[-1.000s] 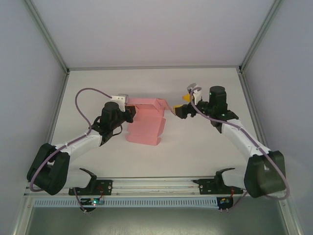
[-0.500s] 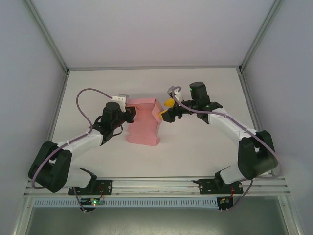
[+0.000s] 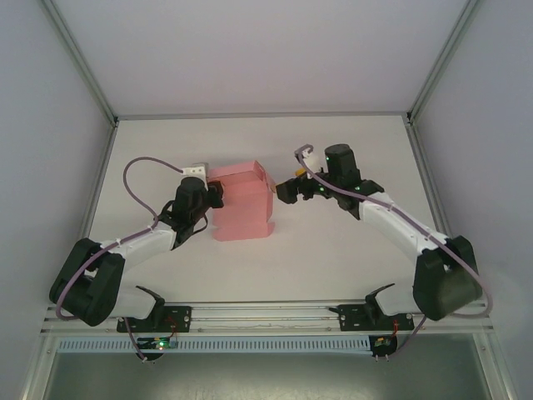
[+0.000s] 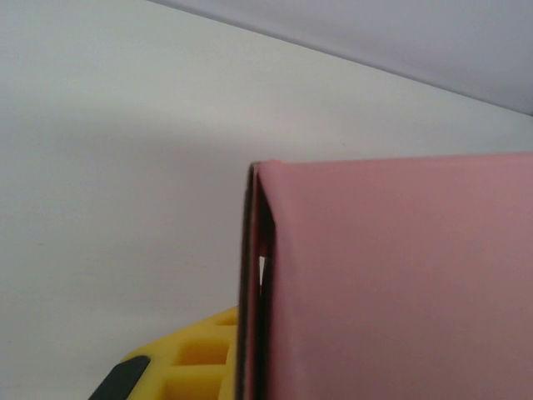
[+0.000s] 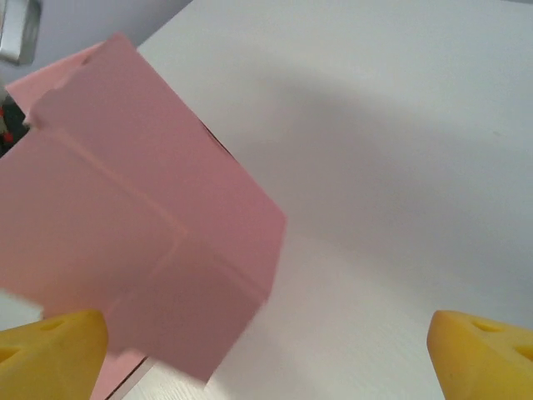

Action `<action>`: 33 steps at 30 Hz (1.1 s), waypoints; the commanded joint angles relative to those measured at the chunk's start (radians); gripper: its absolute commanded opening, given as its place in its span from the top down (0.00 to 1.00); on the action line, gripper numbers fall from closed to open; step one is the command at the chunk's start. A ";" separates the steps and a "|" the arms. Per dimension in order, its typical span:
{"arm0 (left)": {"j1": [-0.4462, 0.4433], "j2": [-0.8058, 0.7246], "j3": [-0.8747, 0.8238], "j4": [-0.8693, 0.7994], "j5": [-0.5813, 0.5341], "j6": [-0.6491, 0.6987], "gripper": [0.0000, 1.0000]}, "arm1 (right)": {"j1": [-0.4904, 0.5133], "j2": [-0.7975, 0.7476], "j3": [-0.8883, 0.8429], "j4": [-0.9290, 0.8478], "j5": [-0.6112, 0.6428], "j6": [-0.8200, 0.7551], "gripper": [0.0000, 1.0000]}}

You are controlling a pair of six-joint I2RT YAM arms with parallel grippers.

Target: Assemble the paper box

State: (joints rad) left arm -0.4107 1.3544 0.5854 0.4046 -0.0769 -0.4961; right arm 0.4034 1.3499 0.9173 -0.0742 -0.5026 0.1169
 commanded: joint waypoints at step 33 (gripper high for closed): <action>0.048 0.080 -0.067 0.512 -0.057 -0.279 1.00 | 0.049 0.153 -0.244 1.209 -0.333 0.988 0.93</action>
State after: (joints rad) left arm -0.3771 1.4132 0.5121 0.8196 -0.1524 -0.7448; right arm 0.4534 1.4837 0.6689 0.8791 -0.7586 0.9676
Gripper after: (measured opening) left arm 0.101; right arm 0.073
